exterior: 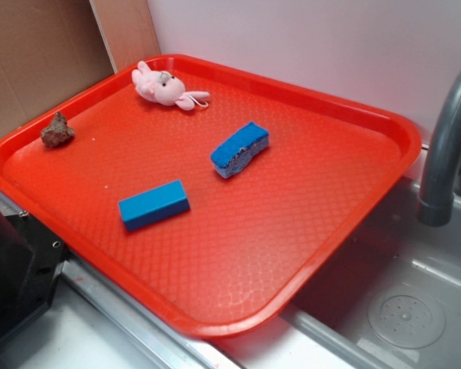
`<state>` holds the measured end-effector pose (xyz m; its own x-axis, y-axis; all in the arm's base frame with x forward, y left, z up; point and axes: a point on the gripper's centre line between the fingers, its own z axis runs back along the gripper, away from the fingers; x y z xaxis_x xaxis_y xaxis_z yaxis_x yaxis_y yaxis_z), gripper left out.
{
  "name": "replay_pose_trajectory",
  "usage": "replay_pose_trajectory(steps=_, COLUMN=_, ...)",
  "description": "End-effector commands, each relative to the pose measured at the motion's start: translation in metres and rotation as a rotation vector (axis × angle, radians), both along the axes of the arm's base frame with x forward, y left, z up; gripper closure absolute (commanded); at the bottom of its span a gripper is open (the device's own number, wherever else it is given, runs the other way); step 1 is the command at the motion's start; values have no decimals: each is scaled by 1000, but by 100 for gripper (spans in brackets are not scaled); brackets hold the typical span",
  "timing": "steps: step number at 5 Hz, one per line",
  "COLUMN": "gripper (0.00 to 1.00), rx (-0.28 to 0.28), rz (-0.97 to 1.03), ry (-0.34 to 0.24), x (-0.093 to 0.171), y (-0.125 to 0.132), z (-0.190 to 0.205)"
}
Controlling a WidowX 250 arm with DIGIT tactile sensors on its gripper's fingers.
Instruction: Grab the rock.
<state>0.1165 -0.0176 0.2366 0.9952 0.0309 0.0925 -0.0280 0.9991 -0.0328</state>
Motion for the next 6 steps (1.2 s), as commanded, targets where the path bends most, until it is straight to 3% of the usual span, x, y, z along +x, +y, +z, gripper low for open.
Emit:
replay_pose_trajectory(steps=1, gripper=0, rx=0, rz=0, ry=0, x=0, y=0, z=0)
replay_pose_trajectory(steps=2, gripper=0, rx=102, rz=244, ry=107, x=25, y=50, z=-50)
replay_pose_trajectory(steps=3, gripper=0, rx=82, rz=496, ry=74, x=37, y=93, z=-99)
replay_pose_trajectory(steps=4, gripper=0, rx=118, rz=756, ry=-62, x=58, y=118, z=-139)
replay_pose_trajectory(steps=5, gripper=0, rx=91, rz=1010, ry=-118, x=54, y=123, z=-158)
replay_pose_trajectory(steps=6, gripper=0, rx=85, rz=1260, ry=-90, x=52, y=136, z=-176)
